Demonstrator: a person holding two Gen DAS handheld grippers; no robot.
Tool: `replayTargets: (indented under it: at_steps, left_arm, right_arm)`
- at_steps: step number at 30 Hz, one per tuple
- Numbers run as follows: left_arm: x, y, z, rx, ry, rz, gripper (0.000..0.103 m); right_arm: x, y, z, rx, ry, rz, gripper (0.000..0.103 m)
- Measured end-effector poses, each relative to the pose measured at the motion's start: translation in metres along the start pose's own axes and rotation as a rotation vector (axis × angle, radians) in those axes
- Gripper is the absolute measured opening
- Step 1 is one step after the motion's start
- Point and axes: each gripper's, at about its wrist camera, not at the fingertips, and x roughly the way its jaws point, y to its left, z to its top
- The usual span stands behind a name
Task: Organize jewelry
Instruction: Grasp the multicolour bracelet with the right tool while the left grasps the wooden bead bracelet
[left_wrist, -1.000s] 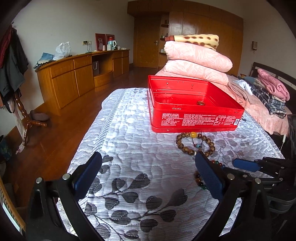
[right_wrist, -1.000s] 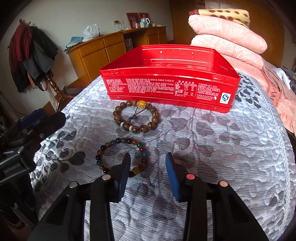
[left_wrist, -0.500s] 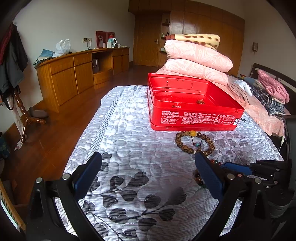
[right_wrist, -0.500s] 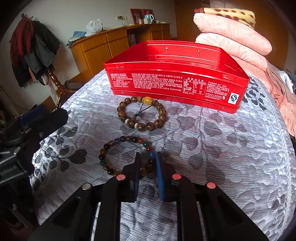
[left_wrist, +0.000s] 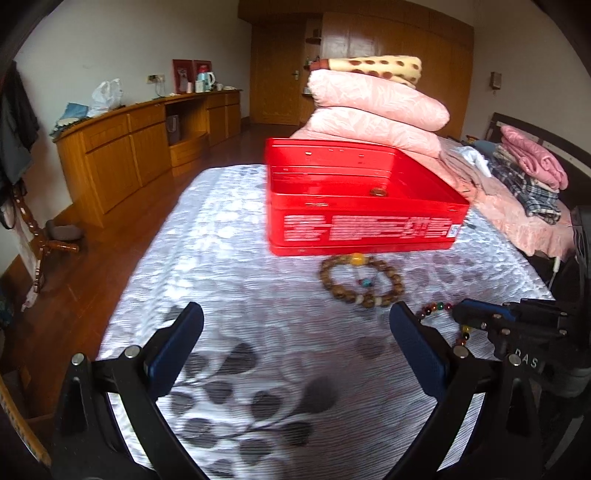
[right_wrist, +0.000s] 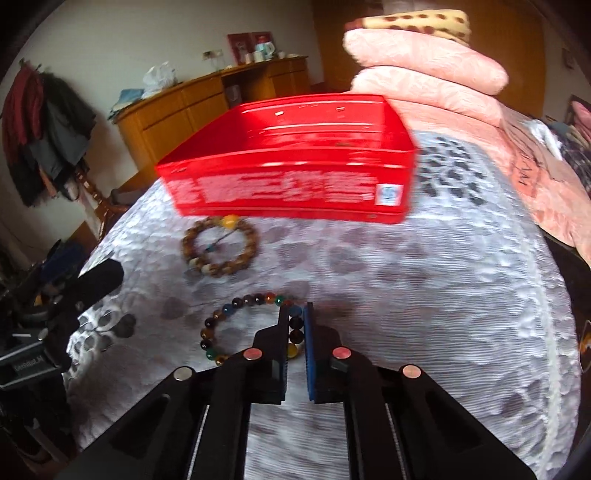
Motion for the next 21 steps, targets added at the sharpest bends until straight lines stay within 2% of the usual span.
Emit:
replayTargets:
  at_steps: [6, 8, 10, 13, 21]
  left_arm:
    - [0.018, -0.031, 0.011, 0.004, 0.010, -0.050, 0.095]
    - [0.025, -0.044, 0.015, 0.021, 0.015, -0.059, 0.080]
    - [0.032, -0.053, 0.019, 0.027, 0.034, -0.076, 0.074]
    - [0.047, -0.065, 0.024, 0.024, 0.064, -0.094, 0.074]
    - [0.080, -0.081, 0.028, 0.056, 0.145, -0.070, 0.066]
  right_arm:
    - [-0.010, -0.035, 0.000, 0.059, -0.024, -0.030, 0.008]
    - [-0.012, -0.043, 0.000, 0.074, -0.026, -0.033, 0.008]
    - [-0.012, -0.050, 0.000, 0.088, -0.029, -0.032, 0.008]
    - [-0.011, -0.058, -0.001, 0.102, -0.032, -0.022, 0.008]
    - [-0.008, -0.065, 0.000, 0.117, -0.035, 0.018, 0.008]
